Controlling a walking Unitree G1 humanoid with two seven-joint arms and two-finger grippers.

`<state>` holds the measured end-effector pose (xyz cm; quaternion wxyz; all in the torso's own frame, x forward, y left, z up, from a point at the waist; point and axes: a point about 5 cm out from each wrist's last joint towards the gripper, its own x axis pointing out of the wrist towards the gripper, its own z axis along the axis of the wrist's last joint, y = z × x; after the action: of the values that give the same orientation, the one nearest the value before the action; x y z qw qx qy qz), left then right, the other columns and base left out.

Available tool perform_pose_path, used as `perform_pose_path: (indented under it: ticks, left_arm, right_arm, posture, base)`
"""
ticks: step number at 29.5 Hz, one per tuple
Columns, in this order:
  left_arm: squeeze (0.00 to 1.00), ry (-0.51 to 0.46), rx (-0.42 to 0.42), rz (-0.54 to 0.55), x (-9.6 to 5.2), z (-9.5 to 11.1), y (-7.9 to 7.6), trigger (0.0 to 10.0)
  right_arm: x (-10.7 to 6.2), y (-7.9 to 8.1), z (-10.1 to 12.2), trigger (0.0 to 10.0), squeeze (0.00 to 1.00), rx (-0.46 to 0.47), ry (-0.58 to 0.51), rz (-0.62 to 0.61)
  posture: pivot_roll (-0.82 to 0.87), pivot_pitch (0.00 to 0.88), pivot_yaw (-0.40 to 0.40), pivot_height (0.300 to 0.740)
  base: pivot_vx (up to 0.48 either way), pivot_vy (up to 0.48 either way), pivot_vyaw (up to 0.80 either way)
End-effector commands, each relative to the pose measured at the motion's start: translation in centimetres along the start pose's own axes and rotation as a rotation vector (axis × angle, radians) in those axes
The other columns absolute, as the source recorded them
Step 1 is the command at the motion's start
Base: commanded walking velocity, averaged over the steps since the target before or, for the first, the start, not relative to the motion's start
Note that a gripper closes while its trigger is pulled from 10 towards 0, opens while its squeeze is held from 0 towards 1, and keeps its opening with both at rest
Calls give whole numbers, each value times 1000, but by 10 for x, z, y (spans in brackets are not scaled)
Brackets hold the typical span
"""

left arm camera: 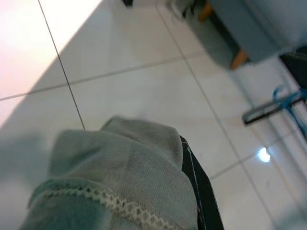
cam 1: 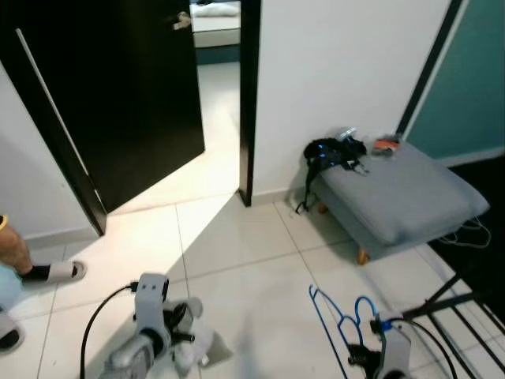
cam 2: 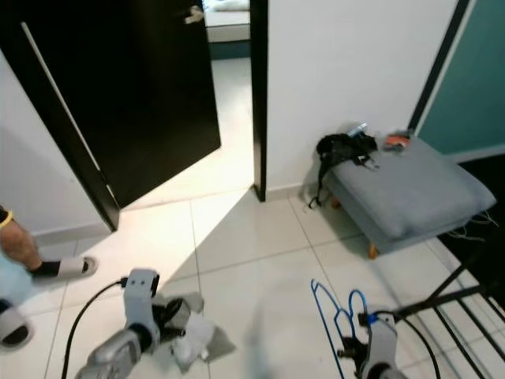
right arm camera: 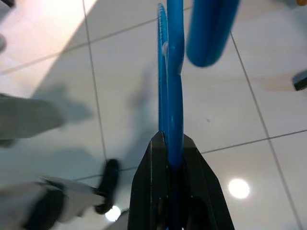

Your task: Hang hanger

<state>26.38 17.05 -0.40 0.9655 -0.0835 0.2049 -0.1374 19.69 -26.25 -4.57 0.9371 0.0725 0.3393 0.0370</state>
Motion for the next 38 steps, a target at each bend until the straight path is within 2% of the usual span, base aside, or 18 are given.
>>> perform_pose_path:
  ticks: [1, 13, 27, 35, 38]
  left_arm:
    - [0, 15, -3, 13, -4, -6, 4, 10000]
    - [0, 7, -1, 7, -4, -4, 4, 10000]
    - [0, -3, 1, 4, -4, -3, 4, 10000]
    - [0, -11, 2, 3, -5, -2, 5, 10000]
    - [0, -15, 4, 3, -5, -2, 4, 10000]
  right_arm:
    - [2, 3, 1, 10000, 0, -3, -12, 8]
    - [1, -1, 5, 10000, 0, -14, -21, 20]
    - [5, 5, 8, 10000, 0, -32, -37, 54]
    - [0, 0, 3, 10000, 0, -34, -29, 53]
    - [-3, -4, 8, 10000, 0, -43, -54, 70]
  posture:
    - [27, 74, -35, 740]
    - [25, 90, -28, 740]
    - [24, 99, -24, 740]
    - [24, 102, -23, 740]
    - [24, 102, -24, 740]
  base:
    - [0, 0, 788]
    - [0, 0, 788]
    - [0, 0, 788]
    - [0, 0, 788]
    - [0, 0, 788]
